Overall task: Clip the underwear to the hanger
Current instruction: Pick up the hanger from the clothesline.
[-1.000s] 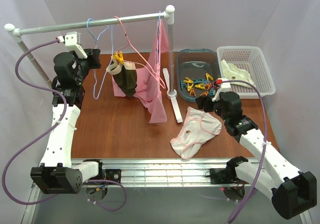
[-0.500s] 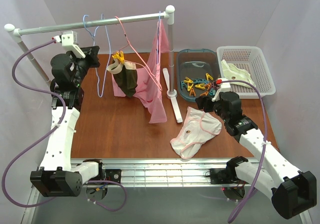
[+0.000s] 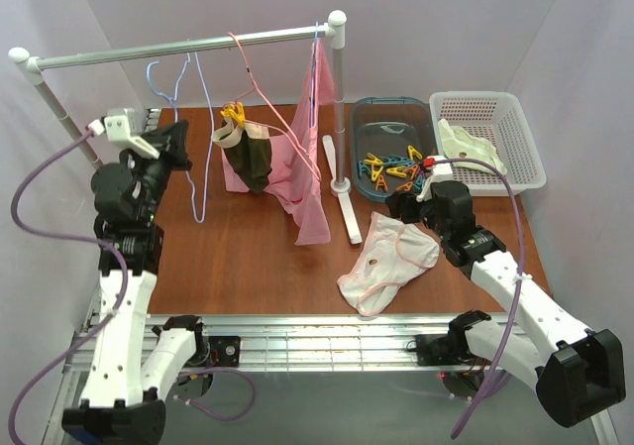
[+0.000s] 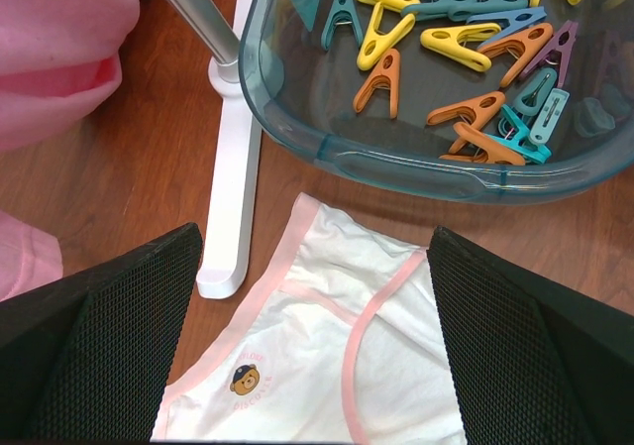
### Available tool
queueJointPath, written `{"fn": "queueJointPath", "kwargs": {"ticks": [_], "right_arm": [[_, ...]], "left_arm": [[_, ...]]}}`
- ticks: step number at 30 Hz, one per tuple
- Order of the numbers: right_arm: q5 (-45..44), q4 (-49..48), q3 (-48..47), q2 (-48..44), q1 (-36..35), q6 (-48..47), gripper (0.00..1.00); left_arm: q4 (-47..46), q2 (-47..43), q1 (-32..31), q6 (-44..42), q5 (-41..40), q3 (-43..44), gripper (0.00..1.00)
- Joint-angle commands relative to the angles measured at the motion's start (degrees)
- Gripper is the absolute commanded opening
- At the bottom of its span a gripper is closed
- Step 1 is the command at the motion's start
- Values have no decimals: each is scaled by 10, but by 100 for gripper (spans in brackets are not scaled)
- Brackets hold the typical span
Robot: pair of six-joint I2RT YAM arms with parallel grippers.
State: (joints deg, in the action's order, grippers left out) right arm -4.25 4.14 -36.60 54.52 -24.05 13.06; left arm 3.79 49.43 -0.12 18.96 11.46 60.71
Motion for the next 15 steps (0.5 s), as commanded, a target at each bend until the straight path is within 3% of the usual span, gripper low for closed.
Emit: {"fn": "queueJointPath", "kwargs": {"ticks": [1,7,15], "right_arm": [[9,-20,-1,3,1,-5,84],[13,-22,2,2,1,-4,84],[1,-17,4,-6,1,-1,84]], "left_arm": [[-12,-84,0,25,-22,-64,0],[-7,-188,0,79,-15,-202,0],[-29,-231,-1,145,59,-320,0]]}}
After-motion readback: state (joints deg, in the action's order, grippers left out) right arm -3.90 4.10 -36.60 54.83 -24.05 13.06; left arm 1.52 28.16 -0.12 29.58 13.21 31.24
